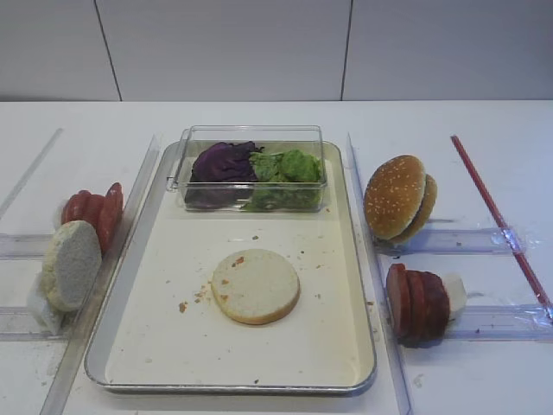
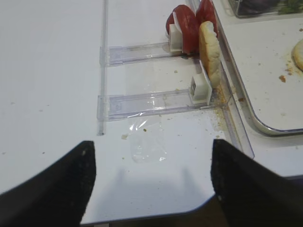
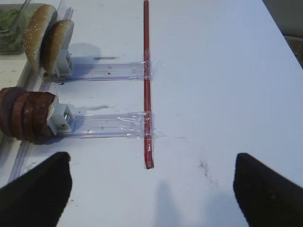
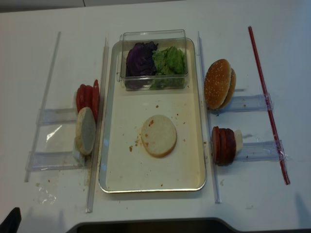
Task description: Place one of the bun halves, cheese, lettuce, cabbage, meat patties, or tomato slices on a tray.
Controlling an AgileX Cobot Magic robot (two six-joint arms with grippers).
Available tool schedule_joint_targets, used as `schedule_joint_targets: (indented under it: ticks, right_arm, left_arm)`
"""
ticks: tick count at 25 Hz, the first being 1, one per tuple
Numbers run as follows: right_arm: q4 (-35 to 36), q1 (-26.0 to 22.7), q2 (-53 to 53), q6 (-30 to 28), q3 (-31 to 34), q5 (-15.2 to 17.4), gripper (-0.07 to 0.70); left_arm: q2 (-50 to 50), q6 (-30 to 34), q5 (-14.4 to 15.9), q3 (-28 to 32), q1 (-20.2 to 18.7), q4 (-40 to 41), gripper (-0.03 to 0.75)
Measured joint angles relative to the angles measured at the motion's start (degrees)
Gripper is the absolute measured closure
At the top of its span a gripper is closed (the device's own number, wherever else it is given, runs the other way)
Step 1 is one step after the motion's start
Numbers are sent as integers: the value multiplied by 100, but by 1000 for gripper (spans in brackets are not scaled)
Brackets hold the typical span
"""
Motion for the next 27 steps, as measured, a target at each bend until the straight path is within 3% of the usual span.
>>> schedule_joint_targets:
  ticks: [27]
  right_arm:
    - [0, 0, 0, -3, 0, 0, -60]
  left_arm:
    - [0, -87, 0, 0, 0, 8, 255]
